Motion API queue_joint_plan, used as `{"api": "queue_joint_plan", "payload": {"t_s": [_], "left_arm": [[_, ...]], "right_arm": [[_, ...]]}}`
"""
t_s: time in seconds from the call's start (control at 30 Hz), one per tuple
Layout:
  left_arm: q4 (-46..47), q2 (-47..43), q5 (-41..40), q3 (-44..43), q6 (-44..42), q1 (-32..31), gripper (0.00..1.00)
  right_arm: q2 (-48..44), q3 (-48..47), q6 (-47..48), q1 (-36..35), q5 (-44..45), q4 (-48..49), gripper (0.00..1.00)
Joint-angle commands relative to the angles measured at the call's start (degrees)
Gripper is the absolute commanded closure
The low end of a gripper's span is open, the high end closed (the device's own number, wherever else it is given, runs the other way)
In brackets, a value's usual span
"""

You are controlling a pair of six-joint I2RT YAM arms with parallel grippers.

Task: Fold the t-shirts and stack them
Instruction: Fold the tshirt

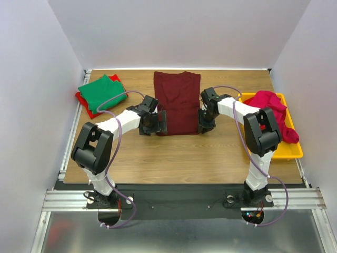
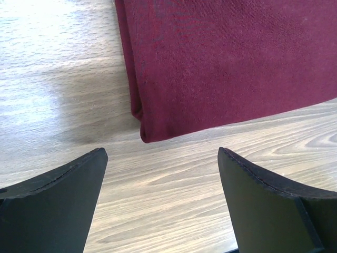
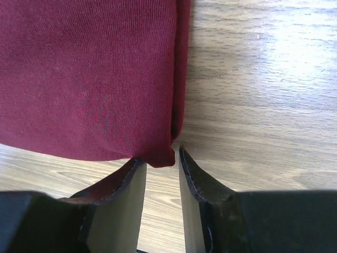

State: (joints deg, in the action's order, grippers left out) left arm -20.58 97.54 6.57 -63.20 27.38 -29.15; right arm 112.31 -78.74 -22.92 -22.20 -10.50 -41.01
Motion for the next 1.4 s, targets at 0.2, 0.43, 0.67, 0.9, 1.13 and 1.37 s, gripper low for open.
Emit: {"api": "queue_joint_plan", "payload": {"t_s": [0.2,0.43,0.67,0.9,1.13,1.37], "left_arm": [[1.07,0.46,-1.56,0.45,-0.48,-0.21,0.12],[2.47,2.92,-1.65,-0.52,-0.48,-0.21,0.21],[3.26,5.21,-4.54,-3.33,1.27,-0.21,0.32],[3.26,5.82,-2.97,-3.07,1.28,-0.21,0.54],[3.26,4.42,-2.18,0.09,0.92,-0.21,0.77],[2.74,3.89,-0.51,0.97,-0.3,-0.3,1.0]], "right_arm": [[2.03,-0.63,0.24,-0.3,0.48,3.57,0.78],[1.42,-0.36,0.5,-0.22,-0.04,3.57,0.89],[0.98,0.16,0.5,-0.13,-0.4,3.57,0.89],[0.8,0.6,0.68,-0.22,-0.22,3.49,0.89],[0.98,0.52,0.77,-0.22,0.13,3.49,0.93],[-0.77,0.52,0.77,-0.22,-1.09,3.22,1.0]]}}
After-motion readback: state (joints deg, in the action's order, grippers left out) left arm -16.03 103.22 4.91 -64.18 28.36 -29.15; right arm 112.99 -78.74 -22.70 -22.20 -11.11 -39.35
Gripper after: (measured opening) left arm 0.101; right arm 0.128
